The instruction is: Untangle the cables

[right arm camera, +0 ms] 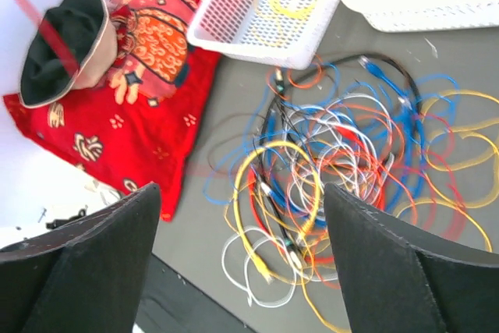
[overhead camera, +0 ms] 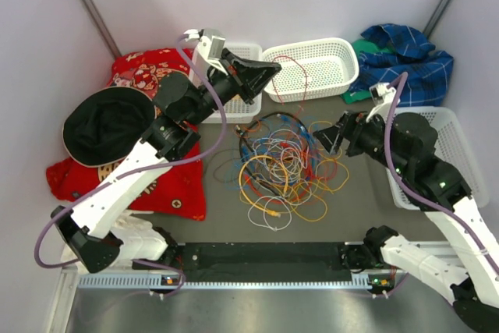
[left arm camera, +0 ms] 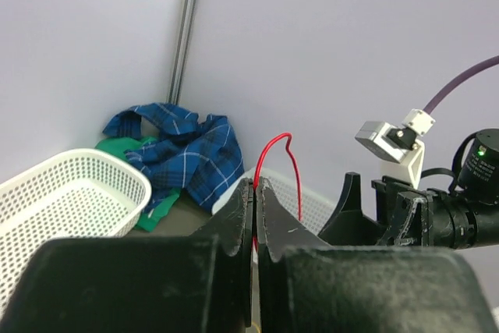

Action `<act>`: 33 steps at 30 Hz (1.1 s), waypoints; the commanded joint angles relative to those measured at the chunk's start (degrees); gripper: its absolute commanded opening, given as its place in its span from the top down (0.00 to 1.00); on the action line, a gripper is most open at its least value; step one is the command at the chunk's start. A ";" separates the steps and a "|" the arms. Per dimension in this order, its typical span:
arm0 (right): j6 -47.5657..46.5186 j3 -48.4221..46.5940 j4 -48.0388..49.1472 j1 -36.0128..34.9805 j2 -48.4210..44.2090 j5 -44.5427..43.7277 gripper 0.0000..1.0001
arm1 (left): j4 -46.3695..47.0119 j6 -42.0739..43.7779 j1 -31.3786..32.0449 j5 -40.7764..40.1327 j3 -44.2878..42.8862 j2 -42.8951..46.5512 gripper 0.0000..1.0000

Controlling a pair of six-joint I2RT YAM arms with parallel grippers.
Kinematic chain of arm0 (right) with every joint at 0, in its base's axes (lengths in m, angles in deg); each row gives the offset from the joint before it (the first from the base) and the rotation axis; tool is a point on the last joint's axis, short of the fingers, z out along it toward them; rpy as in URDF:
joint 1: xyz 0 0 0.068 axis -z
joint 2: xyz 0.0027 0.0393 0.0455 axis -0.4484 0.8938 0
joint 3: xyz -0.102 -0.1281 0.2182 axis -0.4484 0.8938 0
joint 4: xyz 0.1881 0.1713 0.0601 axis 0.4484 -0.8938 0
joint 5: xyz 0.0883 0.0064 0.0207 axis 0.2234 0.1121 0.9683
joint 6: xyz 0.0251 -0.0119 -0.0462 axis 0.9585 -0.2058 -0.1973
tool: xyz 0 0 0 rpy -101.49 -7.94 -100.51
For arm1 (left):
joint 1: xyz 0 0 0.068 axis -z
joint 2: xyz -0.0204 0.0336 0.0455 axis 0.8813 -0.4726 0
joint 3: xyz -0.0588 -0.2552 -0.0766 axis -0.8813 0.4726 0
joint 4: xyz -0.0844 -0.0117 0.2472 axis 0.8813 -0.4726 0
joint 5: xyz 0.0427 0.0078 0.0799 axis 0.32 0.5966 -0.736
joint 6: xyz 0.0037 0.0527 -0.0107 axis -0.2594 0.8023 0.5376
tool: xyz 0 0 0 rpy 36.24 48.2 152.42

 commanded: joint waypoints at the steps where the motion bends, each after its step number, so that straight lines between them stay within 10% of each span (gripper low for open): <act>1: 2.19 4.52 12.83 -0.77 -0.43 3.74 0.18 | -4.77 1.21 -0.03 -1.16 -2.94 -0.94 1.00; 26: 5.45 13.40 29.10 -3.32 6.24 14.82 0.30 | -7.41 0.77 0.05 -0.81 -7.78 -2.26 1.00; 33: 4.92 11.65 29.10 -3.41 11.43 10.25 1.00 | -8.38 1.03 0.05 -1.33 -7.25 -0.86 1.00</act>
